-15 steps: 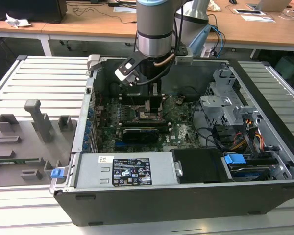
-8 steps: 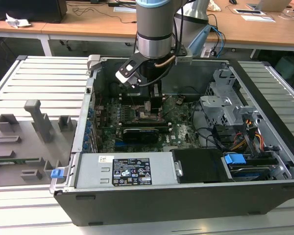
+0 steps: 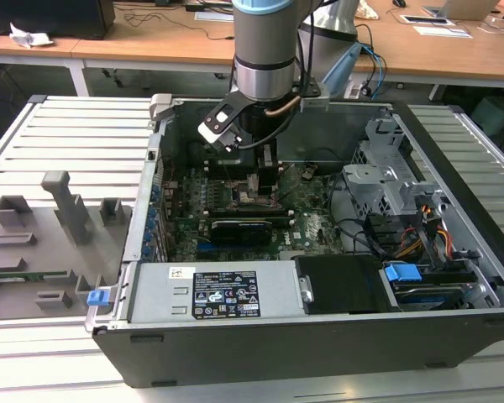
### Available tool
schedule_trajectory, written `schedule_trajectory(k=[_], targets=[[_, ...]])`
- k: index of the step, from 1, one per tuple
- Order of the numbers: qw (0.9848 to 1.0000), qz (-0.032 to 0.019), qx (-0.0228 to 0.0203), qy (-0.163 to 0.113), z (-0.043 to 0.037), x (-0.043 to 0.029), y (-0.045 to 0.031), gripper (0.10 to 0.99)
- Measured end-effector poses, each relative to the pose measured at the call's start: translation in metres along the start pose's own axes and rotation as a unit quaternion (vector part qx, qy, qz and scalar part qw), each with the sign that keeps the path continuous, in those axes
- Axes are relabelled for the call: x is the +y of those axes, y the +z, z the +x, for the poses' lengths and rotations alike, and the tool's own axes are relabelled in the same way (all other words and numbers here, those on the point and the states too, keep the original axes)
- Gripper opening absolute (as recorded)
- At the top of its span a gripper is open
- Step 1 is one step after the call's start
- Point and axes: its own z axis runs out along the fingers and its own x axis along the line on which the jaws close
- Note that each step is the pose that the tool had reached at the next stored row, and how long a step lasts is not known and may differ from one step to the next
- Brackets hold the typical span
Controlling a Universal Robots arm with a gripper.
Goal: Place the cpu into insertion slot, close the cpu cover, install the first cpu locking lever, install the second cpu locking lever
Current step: 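Place the cpu into insertion slot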
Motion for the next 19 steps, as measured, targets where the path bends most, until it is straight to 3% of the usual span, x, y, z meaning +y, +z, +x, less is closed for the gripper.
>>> schedule_trajectory(k=[19], targets=[[1.0000, 0.0001, 0.0007, -0.007, 0.0004, -0.0007, 0.0062, 0.529]])
